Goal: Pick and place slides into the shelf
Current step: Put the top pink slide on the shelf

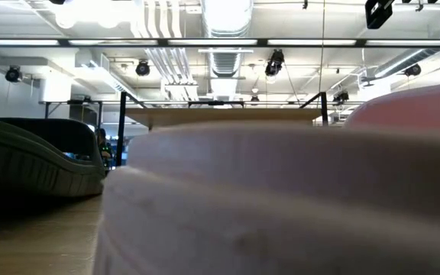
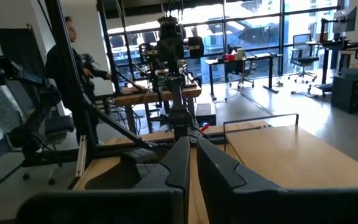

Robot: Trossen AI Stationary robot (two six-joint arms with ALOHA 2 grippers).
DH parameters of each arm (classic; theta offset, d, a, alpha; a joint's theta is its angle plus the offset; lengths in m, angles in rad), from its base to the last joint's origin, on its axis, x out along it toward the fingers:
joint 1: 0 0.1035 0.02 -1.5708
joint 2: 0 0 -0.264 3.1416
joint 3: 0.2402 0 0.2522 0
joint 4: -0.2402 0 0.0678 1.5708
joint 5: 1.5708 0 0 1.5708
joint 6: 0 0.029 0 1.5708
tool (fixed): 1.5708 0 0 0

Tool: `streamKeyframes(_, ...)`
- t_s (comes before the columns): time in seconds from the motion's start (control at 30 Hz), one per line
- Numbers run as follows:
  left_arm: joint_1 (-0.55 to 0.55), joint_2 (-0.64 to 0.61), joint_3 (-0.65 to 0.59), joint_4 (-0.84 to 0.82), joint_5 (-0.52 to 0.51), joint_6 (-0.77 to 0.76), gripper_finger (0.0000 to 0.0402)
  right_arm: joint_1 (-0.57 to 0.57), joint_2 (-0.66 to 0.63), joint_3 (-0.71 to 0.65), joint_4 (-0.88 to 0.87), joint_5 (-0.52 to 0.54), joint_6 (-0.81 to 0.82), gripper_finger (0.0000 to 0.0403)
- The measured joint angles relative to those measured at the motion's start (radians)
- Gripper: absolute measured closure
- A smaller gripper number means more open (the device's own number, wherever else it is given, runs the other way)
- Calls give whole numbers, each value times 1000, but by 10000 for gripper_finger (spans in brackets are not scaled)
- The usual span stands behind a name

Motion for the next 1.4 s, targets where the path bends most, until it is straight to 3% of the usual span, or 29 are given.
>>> streamKeyframes(0.57, 0, 0, 0, 0, 0, 0, 402, 0, 0, 0, 4, 0, 197, 380)
streamKeyframes(0.97, 0, 0, 0, 0, 0, 0, 402, 0, 2, 43, 17, -6, 425, 380)
streamKeyframes(1.27, 0, 0, 0, 0, 0, 0, 402, 0, 22, 98, 18, -26, 407, 379)
streamKeyframes(1.4, 0, 0, 0, 0, 0, 0, 402, 0, 37, 144, -88, -25, 350, 360)
